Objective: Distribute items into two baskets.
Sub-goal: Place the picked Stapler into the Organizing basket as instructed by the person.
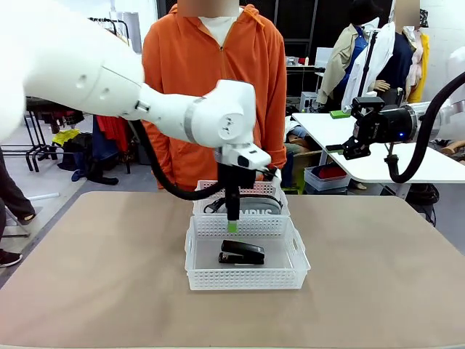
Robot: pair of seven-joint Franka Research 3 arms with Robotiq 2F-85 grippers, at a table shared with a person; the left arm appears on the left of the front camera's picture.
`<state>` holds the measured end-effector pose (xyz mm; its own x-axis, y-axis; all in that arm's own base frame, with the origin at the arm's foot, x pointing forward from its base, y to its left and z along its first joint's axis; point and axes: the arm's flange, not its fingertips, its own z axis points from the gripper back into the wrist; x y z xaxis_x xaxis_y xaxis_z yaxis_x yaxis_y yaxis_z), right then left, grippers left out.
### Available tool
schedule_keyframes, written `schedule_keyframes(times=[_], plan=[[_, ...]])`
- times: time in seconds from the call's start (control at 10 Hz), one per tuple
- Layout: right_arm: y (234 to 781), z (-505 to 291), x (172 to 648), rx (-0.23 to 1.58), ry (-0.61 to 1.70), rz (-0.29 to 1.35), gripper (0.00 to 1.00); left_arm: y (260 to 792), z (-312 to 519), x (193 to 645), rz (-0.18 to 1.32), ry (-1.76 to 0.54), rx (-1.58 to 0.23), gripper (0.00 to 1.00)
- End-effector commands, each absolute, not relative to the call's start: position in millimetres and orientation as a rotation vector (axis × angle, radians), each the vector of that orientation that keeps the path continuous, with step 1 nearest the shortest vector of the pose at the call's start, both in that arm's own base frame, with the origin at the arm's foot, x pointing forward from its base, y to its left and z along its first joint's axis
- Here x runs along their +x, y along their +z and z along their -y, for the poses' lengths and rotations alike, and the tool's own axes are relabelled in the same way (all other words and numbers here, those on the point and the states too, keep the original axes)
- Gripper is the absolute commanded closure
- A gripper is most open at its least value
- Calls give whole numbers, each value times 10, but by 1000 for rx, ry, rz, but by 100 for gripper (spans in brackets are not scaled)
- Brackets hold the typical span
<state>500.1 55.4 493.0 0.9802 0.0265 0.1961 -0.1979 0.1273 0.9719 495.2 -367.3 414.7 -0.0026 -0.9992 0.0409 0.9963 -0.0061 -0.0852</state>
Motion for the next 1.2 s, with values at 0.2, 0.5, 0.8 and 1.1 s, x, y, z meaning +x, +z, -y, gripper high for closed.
schedule_keyframes(times=[0.2,0.5,0.8,1.1], plan=[[4946,-554,4994,1434,160,150,0,4319,2951,5013,-1,-1217,-423,0],[4946,-554,4994,1434,160,150,0,4351,2478,5066,-47,-979,-630,0],[4946,-554,4994,1434,160,150,0,4350,2446,5202,-61,-987,-622,0],[4946,-554,4994,1434,160,150,0,4350,2446,5202,-61,-987,-622,0]])
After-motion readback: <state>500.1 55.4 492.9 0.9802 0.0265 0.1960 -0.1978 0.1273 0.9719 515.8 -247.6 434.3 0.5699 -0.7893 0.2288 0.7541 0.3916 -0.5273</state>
